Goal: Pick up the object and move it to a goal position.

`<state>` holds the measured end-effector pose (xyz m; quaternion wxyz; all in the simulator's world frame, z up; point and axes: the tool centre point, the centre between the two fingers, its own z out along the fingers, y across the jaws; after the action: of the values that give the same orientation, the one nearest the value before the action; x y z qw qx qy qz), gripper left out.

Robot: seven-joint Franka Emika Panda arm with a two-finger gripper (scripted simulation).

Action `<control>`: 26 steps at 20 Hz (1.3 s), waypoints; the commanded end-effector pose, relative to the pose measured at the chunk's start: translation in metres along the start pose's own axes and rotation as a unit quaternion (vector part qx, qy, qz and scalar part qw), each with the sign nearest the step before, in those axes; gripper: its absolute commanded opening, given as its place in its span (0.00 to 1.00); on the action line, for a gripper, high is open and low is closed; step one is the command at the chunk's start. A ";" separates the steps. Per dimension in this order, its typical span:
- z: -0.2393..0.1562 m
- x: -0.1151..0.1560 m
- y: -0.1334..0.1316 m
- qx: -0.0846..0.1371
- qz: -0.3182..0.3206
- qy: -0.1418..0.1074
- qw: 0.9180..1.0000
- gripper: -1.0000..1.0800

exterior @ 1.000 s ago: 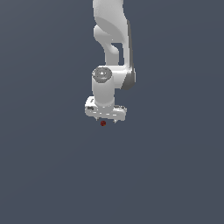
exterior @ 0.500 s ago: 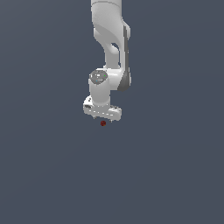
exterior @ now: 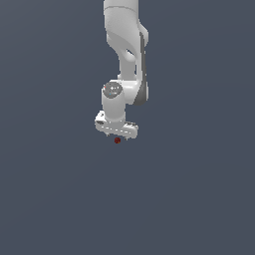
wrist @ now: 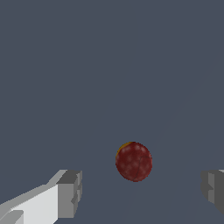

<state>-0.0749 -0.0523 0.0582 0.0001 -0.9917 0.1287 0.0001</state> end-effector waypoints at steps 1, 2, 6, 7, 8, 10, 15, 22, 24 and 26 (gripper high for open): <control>0.009 -0.001 0.000 0.000 0.000 0.000 1.000 0.96; 0.014 -0.001 0.000 0.000 0.000 0.000 1.000 0.96; 0.032 -0.001 0.001 0.000 0.001 0.000 1.000 0.96; 0.035 -0.001 0.001 0.000 0.001 0.000 1.000 0.96; 0.037 -0.001 0.001 0.000 0.001 0.000 1.000 0.96; 0.040 -0.001 0.001 0.000 0.001 0.000 1.000 0.96; 0.041 -0.001 0.001 0.000 0.001 0.000 1.000 0.00; 0.041 -0.001 0.001 0.000 0.001 0.000 1.000 0.00; 0.041 -0.001 0.000 0.000 0.001 0.000 1.000 0.00; 0.038 0.000 -0.002 0.000 0.001 0.000 1.000 0.00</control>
<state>-0.0756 -0.0520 0.0181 0.0000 -0.9915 0.1301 0.0001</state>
